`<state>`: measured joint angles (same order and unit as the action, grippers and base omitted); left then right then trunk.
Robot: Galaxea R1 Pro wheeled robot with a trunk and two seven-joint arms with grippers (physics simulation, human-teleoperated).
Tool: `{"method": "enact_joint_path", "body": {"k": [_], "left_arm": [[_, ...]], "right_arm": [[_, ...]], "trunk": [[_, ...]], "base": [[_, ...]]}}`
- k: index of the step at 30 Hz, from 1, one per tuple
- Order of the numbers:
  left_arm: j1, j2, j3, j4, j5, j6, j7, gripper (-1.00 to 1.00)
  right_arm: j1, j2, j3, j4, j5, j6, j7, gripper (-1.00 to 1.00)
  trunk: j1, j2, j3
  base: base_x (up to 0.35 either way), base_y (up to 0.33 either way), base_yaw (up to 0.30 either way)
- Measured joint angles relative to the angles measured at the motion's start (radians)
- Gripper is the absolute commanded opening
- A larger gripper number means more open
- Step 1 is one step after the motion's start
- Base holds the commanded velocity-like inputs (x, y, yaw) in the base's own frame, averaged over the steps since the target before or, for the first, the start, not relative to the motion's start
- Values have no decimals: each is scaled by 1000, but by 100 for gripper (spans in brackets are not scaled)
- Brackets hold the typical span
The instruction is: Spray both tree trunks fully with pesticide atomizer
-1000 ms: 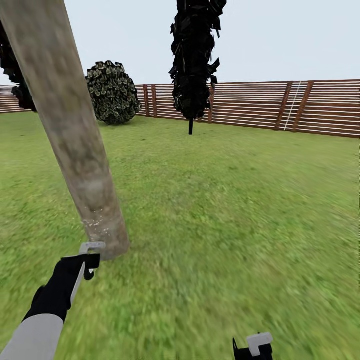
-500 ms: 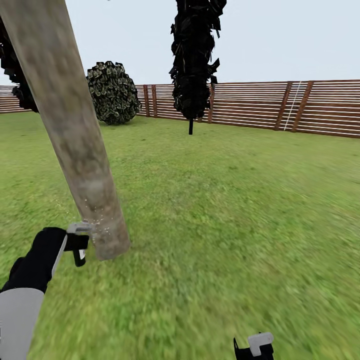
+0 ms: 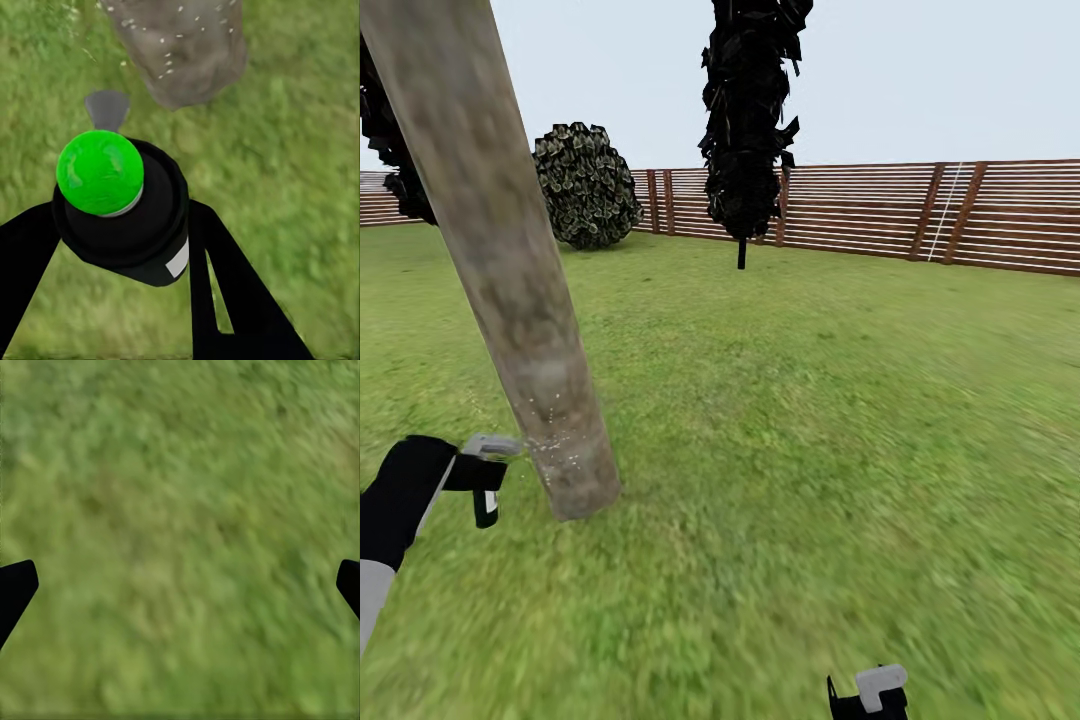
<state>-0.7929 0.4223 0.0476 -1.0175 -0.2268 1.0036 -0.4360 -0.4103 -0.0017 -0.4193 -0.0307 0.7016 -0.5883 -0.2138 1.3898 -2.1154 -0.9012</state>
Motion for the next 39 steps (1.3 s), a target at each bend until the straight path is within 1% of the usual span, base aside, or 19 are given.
{"method": "enact_joint_path", "body": {"k": [3, 8, 13, 16, 20, 22, 23, 25, 39], "left_arm": [[0, 2, 0, -3, -1, 1, -3, -100], [1, 1, 1, -6, -1, 3, 1, -100], [1, -1, -1, -1, 0, 1, 3, -100], [1, -24, -3, 4, 2, 0, 6, -100], [1, -39, -2, 3, -2, -3, 8, -100], [1, -40, -2, 4, -5, -4, 20, -100], [1, -41, -1, 5, -6, -4, 38, -100], [1, -43, -2, 7, -2, -3, 56, -100], [1, -43, 0, 10, -2, -1, 64, -100]], "right_arm": [[0, 0, 0, 0, 0, 0, -1, 100], [0, 0, -1, -1, -1, 0, -2, 100], [0, 0, -1, 0, -1, 0, -4, 100], [0, 0, -1, -2, -2, 0, -4, 100], [0, -1, -1, -2, -1, 0, -5, 100], [0, -1, -1, -2, -1, 0, -5, 100], [0, -1, -1, -2, -1, 0, -5, 100], [0, -1, -1, -2, -1, 0, -5, 100], [0, -1, -1, -2, -1, 0, -6, 100]], "trunk": [[0, 0, 0], [0, 0, 0], [0, 0, 0], [0, 0, 0], [0, 0, 0], [0, 0, 0], [0, 0, 0], [0, 0, 0], [0, 0, 0]], "base": [[88, -65, 0], [159, -220, 30], [12, -276, 244], [0, -280, 58], [0, -280, 6], [0, -279, 0], [0, -279, 0], [0, -279, 0], [0, -280, 0]]}}
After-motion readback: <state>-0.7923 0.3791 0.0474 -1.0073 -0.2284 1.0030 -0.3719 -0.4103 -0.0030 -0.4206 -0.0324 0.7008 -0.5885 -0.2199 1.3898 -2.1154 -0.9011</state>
